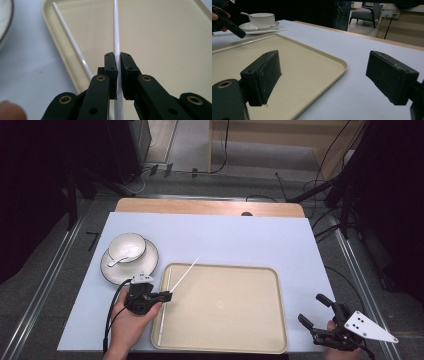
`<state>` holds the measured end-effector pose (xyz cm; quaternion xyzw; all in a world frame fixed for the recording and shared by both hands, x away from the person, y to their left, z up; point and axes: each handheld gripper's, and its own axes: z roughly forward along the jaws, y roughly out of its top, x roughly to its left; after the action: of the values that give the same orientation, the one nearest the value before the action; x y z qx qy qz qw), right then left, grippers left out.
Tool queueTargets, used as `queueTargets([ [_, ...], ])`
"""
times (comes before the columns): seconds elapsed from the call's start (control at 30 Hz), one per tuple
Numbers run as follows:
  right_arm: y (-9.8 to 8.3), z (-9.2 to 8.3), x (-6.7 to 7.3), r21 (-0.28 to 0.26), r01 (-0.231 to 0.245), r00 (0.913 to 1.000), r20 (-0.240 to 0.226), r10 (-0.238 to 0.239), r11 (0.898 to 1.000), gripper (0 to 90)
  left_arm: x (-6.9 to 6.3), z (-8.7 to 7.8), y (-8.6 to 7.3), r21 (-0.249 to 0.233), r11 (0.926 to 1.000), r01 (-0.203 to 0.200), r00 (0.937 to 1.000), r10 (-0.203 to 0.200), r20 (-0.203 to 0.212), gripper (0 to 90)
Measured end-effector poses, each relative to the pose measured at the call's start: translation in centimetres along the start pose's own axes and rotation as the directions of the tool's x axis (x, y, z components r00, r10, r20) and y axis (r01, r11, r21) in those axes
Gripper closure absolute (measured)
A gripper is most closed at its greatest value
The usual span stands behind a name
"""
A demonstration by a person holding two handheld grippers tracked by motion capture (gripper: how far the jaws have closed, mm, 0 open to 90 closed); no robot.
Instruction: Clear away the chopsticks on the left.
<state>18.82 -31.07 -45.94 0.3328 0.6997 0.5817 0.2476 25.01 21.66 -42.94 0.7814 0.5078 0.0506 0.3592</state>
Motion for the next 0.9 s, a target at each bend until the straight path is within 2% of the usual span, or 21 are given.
queueTargets([
  [0.1,0.0,-0.1,0.0,-0.002,-0.004,1.0000,0.000,0.004,1.000,12.9,-0.9,0.3,-0.3,0.003,1.0000,-0.004,0.9999,0.004,-0.013,84.6],
  [0.23,0.0,-0.1,0.0,-0.002,-0.005,1.0000,0.000,0.005,1.000,12.9,-1.9,0.9,-0.6,0.011,0.9999,0.004,1.0000,-0.004,0.009,84.6],
  [0.4,0.0,-0.1,0.0,-0.001,-0.003,1.0000,0.000,0.003,1.000,12.9,-3.2,2.1,-1.1,0.023,0.9996,0.015,0.9998,-0.016,0.012,84.6],
  [0.67,0.0,-0.1,-0.1,-0.003,-0.003,1.0000,0.002,0.003,1.000,12.9,-4.1,3.3,-1.7,0.031,0.9988,0.038,0.9990,-0.038,0.022,84.6],
  [0.8,0.0,-0.1,-0.1,-0.001,-0.002,1.0000,0.002,0.002,1.000,12.9,-4.2,3.7,-2.0,0.037,0.9980,0.051,0.9987,-0.051,0.005,84.6],
  [0.9,0.0,-0.1,-0.1,-0.005,-0.001,1.0000,0.002,0.001,1.000,12.9,-4.4,3.8,-2.1,0.032,0.9984,0.046,0.9989,-0.046,-0.009,84.6],
])
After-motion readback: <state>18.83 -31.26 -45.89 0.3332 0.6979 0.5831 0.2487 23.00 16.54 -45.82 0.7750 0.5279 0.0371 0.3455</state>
